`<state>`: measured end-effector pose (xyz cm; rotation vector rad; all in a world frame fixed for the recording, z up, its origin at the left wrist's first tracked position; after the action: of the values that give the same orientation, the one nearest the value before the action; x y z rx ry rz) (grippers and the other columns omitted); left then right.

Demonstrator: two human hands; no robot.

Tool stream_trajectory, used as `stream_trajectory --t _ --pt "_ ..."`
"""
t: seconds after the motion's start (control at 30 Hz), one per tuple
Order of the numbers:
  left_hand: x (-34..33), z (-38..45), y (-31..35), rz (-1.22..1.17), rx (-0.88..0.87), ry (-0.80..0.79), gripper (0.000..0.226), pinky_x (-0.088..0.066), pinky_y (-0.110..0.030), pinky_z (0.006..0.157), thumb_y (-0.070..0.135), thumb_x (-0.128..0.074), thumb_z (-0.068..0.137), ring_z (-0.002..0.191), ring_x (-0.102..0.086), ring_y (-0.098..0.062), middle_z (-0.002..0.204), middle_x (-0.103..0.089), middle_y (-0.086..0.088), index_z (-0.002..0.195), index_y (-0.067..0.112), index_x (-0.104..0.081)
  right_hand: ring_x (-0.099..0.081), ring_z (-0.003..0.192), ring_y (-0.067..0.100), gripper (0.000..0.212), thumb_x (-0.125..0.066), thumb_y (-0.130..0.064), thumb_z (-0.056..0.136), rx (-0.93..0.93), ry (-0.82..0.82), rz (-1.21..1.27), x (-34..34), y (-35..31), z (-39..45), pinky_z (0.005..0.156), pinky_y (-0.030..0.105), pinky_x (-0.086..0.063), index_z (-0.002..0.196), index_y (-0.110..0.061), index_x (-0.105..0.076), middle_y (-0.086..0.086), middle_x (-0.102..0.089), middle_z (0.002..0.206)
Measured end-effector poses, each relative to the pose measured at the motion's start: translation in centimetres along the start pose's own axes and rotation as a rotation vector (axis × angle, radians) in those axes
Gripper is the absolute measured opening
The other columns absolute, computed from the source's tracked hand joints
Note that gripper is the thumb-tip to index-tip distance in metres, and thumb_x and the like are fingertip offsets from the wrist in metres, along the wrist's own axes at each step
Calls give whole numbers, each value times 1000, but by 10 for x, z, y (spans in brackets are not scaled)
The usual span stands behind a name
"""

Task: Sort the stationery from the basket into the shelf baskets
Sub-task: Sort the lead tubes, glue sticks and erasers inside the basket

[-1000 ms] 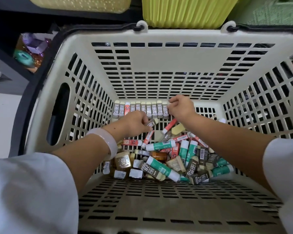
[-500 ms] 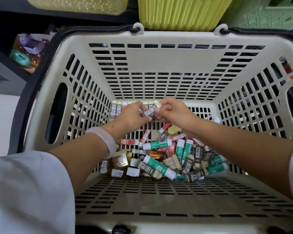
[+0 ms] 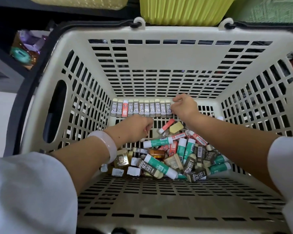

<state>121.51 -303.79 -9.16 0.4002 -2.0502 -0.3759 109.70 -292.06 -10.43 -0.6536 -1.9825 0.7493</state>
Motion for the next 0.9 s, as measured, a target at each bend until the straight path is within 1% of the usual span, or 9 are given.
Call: stream_trajectory --t 0.07,0.13,0.27,0.33,0.43,0.6,0.77,0.83,0.9 --pt "8 2 -2 -85 34 89 14 -35 -17 52 4 -52 88 72 -52 -17 71 -47 7 85 16 -46 -57 76 15 15 -54 -3 87 62 -22 -24 1 0 -2 69 19 -51 99 -11 -57 4 -58 91" --pt "14 2 -4 -184 66 134 16 -38 -18 51 4 -54 87 68 -52 -19 69 -47 6 96 15 -47 -52 71 13 8 -57 -4 86 256 -51 -237 5 -7 -9 63 18 -48 89 -12 -55 0 -53 81" --pt "17 2 -5 -268 119 151 54 -36 -23 45 3 -57 86 53 -48 -13 63 -45 4 133 19 -37 -51 83 12 12 -63 -16 85 573 -309 -644 -7 -12 -29 80 30 -48 96 -13 -61 -2 -52 94" --pt "17 2 -6 -255 132 158 49 -33 -19 43 3 -56 86 52 -47 -9 64 -45 6 131 17 -42 -48 87 11 20 -62 -18 85 627 -434 -768 -13 -12 -34 81 27 -44 105 -13 -62 -3 -51 98" --pt "17 0 -5 -237 147 150 34 -31 -13 40 6 -56 87 51 -48 -2 65 -45 10 120 14 -51 -49 84 14 17 -62 -22 86 631 -561 -927 -17 -16 -35 73 26 -38 100 -13 -63 -2 -54 90" --pt "22 -1 -4 -217 151 195 30 -37 -23 49 4 -51 89 61 -51 -15 74 -55 -2 118 13 -50 -51 80 19 13 -56 -26 90 690 -549 -1119 -22 -22 -37 70 30 -43 85 -15 -55 4 -59 89" --pt "29 -2 -10 -203 176 302 33 -44 -30 58 4 -48 91 66 -52 -21 81 -53 -6 122 16 -50 -53 74 13 20 -50 -26 91 714 -451 -933 9 -25 -34 65 20 -39 98 -11 -62 2 -62 90" --pt "28 0 -12 -242 195 315 32 -40 -26 56 6 -50 92 63 -50 -19 75 -51 -2 122 16 -50 -50 63 6 21 -51 -18 91 622 -316 -740 27 -26 -23 55 8 -36 104 -10 -65 -3 -62 83" --pt "27 1 -13 -303 214 301 31 -40 -25 51 7 -51 91 61 -52 -18 70 -52 1 121 16 -51 -47 54 5 20 -50 -11 91 428 -185 -520 38 -18 -9 42 7 -34 105 -7 -64 -4 -60 76"
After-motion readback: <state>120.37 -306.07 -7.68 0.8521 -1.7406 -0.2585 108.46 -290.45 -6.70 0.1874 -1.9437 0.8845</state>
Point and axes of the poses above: each hand's wrist, its own z-axis towards the middle knuckle, its own x-axis out of the back of the hand, y = z × x, the point moved 5 cm from there along z, towards the middle knuckle
